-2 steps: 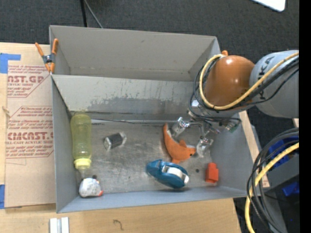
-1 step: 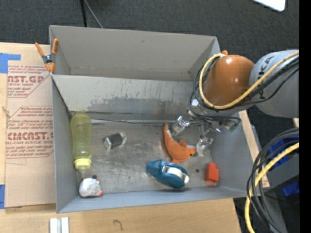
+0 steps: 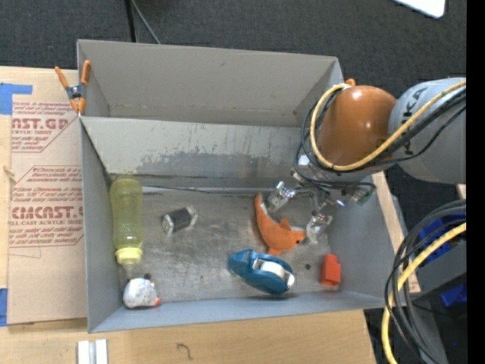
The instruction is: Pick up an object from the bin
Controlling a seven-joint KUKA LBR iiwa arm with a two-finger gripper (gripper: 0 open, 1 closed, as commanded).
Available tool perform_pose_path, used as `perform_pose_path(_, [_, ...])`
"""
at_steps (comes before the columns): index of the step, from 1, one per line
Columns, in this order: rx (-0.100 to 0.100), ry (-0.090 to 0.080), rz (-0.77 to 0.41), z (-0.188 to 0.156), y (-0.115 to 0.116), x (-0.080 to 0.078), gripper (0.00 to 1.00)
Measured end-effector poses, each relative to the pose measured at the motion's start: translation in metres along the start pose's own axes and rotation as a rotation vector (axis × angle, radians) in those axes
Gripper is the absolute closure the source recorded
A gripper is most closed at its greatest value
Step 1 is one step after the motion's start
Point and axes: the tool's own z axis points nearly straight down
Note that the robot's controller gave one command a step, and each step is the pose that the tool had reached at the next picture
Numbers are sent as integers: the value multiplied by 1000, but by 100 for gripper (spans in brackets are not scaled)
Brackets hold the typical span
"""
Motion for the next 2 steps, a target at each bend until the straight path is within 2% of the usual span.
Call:
perform_pose_path(1, [24, -23, -104, 0, 6, 10, 0])
perform_pose_path(2, [11, -17, -406, -1, 15, 2, 100])
